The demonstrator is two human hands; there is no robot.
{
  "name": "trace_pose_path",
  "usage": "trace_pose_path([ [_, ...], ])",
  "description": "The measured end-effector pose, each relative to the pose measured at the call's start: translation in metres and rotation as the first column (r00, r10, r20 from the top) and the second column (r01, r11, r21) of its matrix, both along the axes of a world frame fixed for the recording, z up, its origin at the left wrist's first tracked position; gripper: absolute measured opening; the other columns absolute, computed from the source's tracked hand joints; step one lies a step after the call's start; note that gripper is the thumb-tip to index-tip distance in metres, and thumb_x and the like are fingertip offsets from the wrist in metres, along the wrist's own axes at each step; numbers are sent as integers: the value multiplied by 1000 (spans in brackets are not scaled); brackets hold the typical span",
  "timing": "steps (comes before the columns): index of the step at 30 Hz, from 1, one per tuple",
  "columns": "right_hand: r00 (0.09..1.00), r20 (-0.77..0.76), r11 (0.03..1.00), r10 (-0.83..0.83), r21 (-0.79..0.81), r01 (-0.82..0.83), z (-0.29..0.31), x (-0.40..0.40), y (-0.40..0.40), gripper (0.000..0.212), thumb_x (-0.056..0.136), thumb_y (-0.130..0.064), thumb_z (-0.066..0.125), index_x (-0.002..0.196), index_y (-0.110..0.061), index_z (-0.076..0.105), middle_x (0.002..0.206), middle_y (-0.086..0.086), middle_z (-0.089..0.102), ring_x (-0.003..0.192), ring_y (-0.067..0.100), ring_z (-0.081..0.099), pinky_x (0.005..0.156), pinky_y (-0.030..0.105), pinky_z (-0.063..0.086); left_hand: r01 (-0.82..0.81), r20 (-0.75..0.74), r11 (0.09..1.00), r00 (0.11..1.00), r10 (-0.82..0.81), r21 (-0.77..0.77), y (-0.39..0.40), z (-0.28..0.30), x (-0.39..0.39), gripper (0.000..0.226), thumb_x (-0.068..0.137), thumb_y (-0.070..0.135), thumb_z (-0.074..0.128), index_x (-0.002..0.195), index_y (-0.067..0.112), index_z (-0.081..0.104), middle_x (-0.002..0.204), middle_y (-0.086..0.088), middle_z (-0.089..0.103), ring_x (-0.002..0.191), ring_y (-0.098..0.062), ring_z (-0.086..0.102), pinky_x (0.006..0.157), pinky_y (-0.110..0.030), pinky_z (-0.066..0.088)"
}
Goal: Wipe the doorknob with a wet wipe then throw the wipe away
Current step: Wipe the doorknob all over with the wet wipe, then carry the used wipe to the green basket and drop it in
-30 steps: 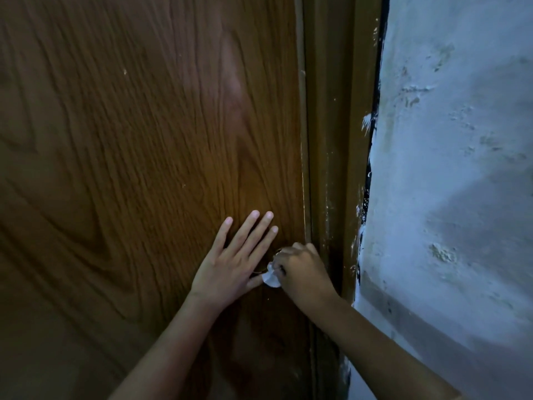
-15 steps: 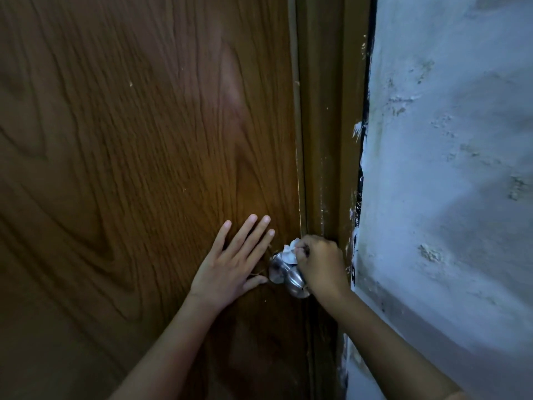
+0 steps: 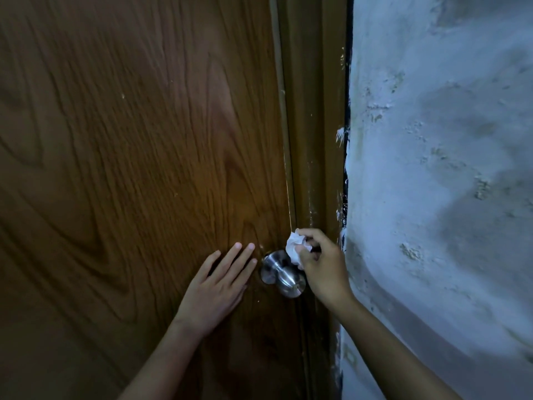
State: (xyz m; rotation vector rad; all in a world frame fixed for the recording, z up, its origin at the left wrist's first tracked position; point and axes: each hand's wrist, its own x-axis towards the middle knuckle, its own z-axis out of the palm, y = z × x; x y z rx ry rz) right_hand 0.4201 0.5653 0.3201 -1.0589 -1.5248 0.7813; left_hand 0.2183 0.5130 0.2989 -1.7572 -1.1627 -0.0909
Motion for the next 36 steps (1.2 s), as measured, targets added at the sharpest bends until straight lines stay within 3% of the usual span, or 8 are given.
trace_pose_path([
  [8, 989, -131, 995, 73, -55, -81, 8, -5, -7, 29, 85, 5, 49, 84, -15, 71, 92, -5, 58, 79, -1, 58, 66, 4, 46, 84, 479, 990, 878, -21, -111, -10, 17, 36, 34, 84, 29, 45, 105, 20, 69, 101, 4, 72, 94, -16, 66, 66, -28, 53],
  [10, 982, -166, 993, 88, -66, -100, 10, -3, -13, 33, 85, 5, 48, 77, -19, 70, 92, -8, 59, 81, -5, 58, 69, 5, 46, 101, 711, 984, 702, 35, -147, -13, 23, 46, 28, 88, 24, 53, 112, 20, 65, 103, 8, 70, 90, -11, 65, 69, -26, 51],
  [13, 966, -229, 986, 124, -80, -145, 13, 0, -26, 39, 86, 2, 45, 67, -25, 68, 91, -7, 61, 87, 2, 58, 77, 18, 47, 193, 958, 963, 253, 136, -187, -16, 27, 56, 32, 93, 28, 46, 123, 24, 56, 112, 14, 61, 98, -4, 59, 82, -20, 46],
  [15, 946, -284, 979, 158, -80, -188, 16, 3, -38, 39, 85, -2, 48, 63, -26, 68, 90, -4, 62, 86, 8, 60, 77, 24, 48, 357, 978, 920, -67, 196, -160, -20, 33, 64, 32, 94, 29, 44, 122, 22, 57, 106, 9, 67, 90, -6, 63, 73, -18, 47],
  [17, 951, -263, 981, 164, -60, -186, 16, 4, -51, 32, 85, -9, 56, 61, -26, 68, 86, -5, 63, 79, 7, 60, 67, 14, 48, 491, 938, 862, -223, 266, -128, -29, 38, 75, 30, 94, 31, 43, 119, 24, 58, 95, 13, 67, 81, -3, 65, 61, -15, 47],
  [25, 980, -173, 987, 100, -107, -120, -5, 11, -107, 22, 78, -4, 67, 75, -26, 67, 80, -10, 66, 69, -8, 62, 59, 4, 46, 608, 776, 793, -478, 411, -46, -85, 20, 101, 20, 89, 17, 56, 108, 19, 61, 92, 2, 67, 75, -1, 66, 60, -13, 53],
  [30, 988, -151, 988, 25, -144, -47, -35, 23, -145, 21, 74, -3, 71, 72, -23, 64, 70, -8, 64, 62, -4, 60, 58, 7, 46, 598, 711, 801, -551, 436, -27, -109, -14, 112, 12, 86, 11, 59, 94, 19, 55, 83, -3, 66, 63, 1, 64, 53, -13, 51],
  [36, 992, -85, 936, -92, -348, 57, -106, 66, -186, 22, 72, -5, 73, 89, -13, 62, 70, -4, 56, 64, 10, 53, 60, 16, 46, 690, 605, 717, -531, 593, -97, -135, -90, 151, 26, 87, 1, 55, 108, 15, 61, 72, -1, 64, 56, 4, 62, 53, -12, 51],
])
